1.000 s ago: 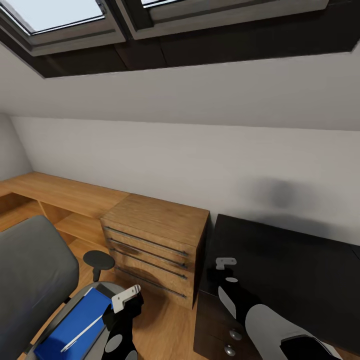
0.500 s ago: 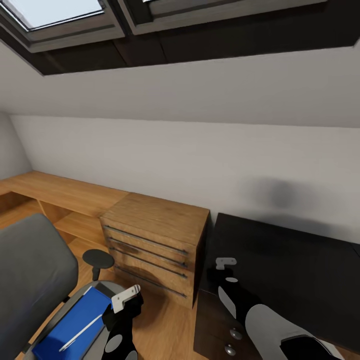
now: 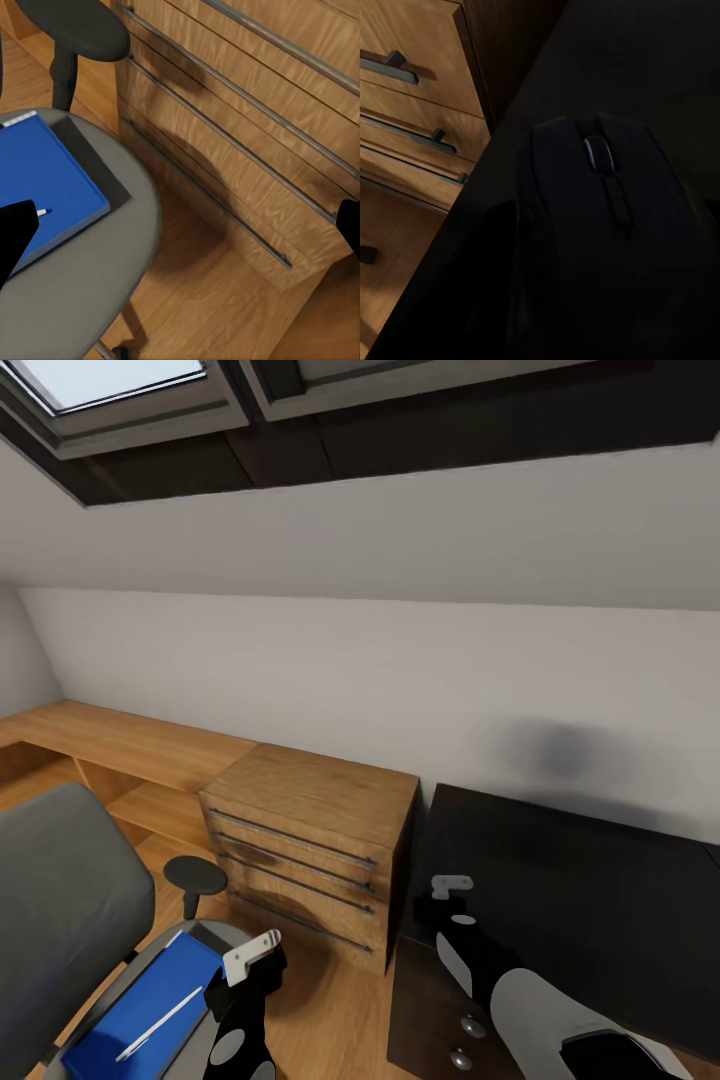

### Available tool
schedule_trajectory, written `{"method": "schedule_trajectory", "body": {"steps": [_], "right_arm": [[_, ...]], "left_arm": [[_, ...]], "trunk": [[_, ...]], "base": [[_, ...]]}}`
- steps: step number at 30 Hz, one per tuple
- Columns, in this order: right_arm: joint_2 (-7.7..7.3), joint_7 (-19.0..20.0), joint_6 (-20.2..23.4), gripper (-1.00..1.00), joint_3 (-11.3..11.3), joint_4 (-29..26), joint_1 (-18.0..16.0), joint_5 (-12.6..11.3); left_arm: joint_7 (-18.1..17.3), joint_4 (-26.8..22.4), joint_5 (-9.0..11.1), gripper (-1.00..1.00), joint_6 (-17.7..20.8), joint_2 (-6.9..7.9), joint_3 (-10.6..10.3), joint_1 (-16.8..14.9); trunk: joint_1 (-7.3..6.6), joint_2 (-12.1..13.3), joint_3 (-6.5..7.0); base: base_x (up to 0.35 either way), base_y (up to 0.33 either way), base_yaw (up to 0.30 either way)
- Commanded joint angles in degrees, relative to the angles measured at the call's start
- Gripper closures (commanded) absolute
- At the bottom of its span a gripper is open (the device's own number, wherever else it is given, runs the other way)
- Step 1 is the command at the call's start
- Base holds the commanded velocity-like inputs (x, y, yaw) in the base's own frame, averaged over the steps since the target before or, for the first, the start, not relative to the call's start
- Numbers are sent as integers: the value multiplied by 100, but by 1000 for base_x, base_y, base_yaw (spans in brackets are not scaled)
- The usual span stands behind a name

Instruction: In the bedroom, organize the workspace by keeping the computer under the desk, ensuring the monitor is on the desk, placing the keyboard on the desk next to the monitor, placing the mouse on the desk next to the keyboard, moving the folder from the swivel chair onto the desk next to the mouse, stacking the notebook on top of the folder with the pen on top of the notebook, and positioning the swivel chair next to the desk.

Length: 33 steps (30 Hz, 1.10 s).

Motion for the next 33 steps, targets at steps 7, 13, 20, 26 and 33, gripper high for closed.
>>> {"method": "schedule_trajectory", "body": {"steps": [7,13,20,26,33], "right_arm": [[-2,-24,3,100,46,-3,-4,-67],[-2,-25,3,-100,48,-1,-4,-64],[-2,-25,3,-100,47,-3,-4,-59],[-2,-25,3,-100,46,-3,-4,-57],[-2,-25,3,-100,46,-3,-4,-52]], "left_arm": [[37,-8,33,-100,-1,7,-18,-7],[37,-8,34,-100,-1,7,-18,-7],[37,-8,34,-100,-1,7,-18,-7],[37,-8,34,-100,-1,7,-18,-7],[37,-8,34,-100,1,7,-18,-7]], "trunk": [[0,-5,-7],[0,-5,-7],[-131,236,101],[-263,477,209],[-417,758,334]], "base": [[0,0,0],[0,0,0],[0,0,0],[0,0,0],[0,0,0]]}}
